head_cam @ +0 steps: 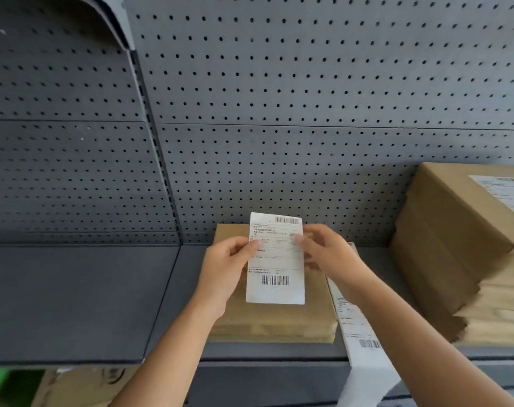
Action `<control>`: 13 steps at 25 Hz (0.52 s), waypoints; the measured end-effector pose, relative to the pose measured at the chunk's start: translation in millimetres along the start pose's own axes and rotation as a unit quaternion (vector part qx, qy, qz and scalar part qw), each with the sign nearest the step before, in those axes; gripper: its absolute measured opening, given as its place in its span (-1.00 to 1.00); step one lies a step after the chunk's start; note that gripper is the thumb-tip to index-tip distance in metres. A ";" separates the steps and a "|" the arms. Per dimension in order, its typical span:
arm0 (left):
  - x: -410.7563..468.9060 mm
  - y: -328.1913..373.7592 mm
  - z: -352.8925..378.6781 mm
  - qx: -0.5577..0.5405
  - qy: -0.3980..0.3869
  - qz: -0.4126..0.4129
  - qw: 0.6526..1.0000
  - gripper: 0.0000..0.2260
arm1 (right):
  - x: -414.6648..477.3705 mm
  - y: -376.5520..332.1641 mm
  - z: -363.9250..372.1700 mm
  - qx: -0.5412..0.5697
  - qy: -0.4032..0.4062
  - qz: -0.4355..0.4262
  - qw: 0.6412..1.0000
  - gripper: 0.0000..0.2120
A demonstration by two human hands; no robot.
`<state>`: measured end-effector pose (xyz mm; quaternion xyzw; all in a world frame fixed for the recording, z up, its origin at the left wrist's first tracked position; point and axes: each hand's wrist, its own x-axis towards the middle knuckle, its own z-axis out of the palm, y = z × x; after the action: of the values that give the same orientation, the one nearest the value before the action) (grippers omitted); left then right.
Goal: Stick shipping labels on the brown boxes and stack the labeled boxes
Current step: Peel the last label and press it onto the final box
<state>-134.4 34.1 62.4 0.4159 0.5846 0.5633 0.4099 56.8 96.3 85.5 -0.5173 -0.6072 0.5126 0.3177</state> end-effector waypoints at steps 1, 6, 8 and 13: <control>2.3 -5.0 -4.9 0.002 0.004 -0.015 1.000 -0.89 | 2.8 7.8 5.0 0.042 -0.020 0.027 0.999 -0.77; 13.3 -25.9 -18.1 0.046 0.006 -0.051 0.998 -0.88 | 13.7 24.9 23.8 0.024 0.019 0.024 0.999 -0.92; 17.8 -29.7 -18.5 0.090 0.010 -0.046 0.995 -0.86 | 16.8 24.5 28.4 -0.023 0.041 0.014 0.999 -0.95; 27.7 -25.4 -12.8 0.263 0.022 0.004 0.965 -0.84 | 29.8 32.2 34.7 -0.102 0.078 -0.005 0.992 -0.90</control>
<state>-156.0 55.8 37.1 0.4986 0.7195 0.4002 0.2713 26.9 112.5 41.1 -0.5826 -0.6318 0.4047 0.3124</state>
